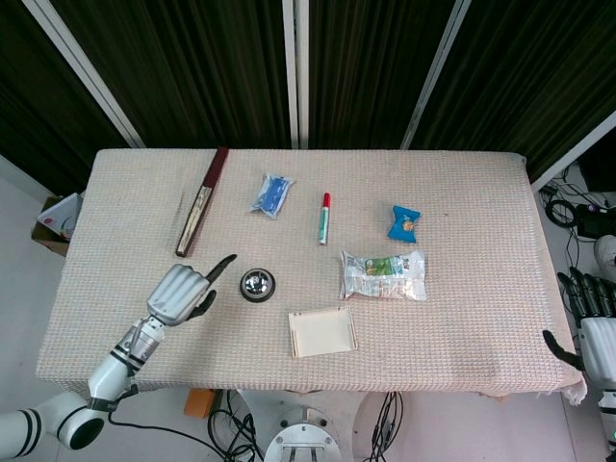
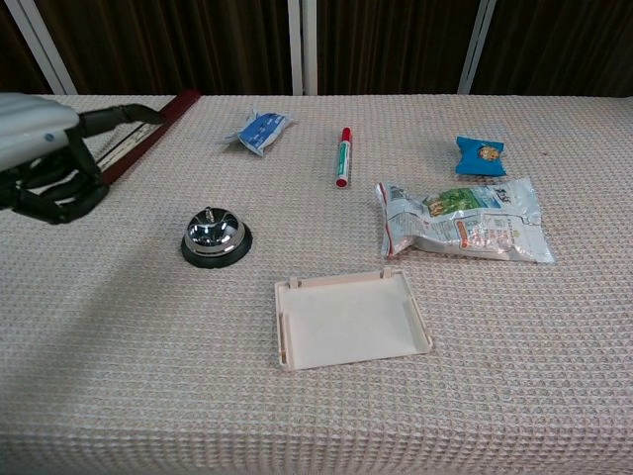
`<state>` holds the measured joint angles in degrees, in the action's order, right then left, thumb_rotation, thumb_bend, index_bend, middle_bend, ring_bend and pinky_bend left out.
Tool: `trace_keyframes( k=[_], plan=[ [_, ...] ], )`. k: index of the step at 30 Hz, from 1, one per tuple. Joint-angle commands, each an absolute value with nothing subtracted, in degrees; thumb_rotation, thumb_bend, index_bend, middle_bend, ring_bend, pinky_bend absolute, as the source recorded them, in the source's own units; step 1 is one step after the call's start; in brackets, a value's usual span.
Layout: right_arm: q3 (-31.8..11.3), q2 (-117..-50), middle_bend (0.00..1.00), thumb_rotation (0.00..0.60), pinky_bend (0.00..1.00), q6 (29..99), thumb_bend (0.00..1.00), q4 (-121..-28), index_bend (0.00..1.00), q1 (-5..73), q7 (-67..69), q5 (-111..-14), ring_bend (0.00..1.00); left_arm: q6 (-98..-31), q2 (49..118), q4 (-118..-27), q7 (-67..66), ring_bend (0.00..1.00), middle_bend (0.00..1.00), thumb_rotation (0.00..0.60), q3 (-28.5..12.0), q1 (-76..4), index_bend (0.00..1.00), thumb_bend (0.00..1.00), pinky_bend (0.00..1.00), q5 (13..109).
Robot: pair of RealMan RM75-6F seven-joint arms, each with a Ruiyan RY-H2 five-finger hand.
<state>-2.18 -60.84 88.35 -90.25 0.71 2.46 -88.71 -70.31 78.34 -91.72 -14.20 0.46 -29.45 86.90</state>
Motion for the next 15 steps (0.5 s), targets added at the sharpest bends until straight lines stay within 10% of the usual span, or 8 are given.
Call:
trace_keyframes(
  k=[1, 5, 8, 15],
  plan=[
    [-1.99, -60.92, 0.00, 0.600, 0.00, 88.60, 0.18, -89.97, 0.00, 0.48, 2.07, -88.85, 0.00, -82.30, 72.33, -92.07, -13.98, 0.62, 0.60, 0.600, 3.57, -20.27, 0.06, 0.28, 0.69, 90.50],
    [-2.03, -61.23, 0.00, 0.600, 0.00, 89.36, 0.18, -89.83, 0.00, -0.38, 0.28, -87.87, 0.00, -87.64, 69.62, -90.94, -14.26, 0.09, 0.06, 0.483, 6.80, -13.02, 0.04, 0.02, 0.34, 88.21],
    [-1.89, -61.16, 0.00, 0.600, 0.00, 89.67, 0.18, -90.29, 0.00, -1.23, -1.20, -86.74, 0.00, -93.50, 69.61, -87.73, -9.77, 0.02, 0.00, 0.279, 8.01, -7.90, 0.04, 0.00, 0.22, 88.98],
    [-1.60, -62.12, 0.00, 0.600, 0.00, 89.11, 0.18, -89.98, 0.00, -1.41, -2.98, -86.47, 0.00, -96.20, 69.19, -85.48, -7.16, 0.02, 0.00, 0.246, 8.42, -4.91, 0.04, 0.00, 0.20, 91.82]
  ],
)
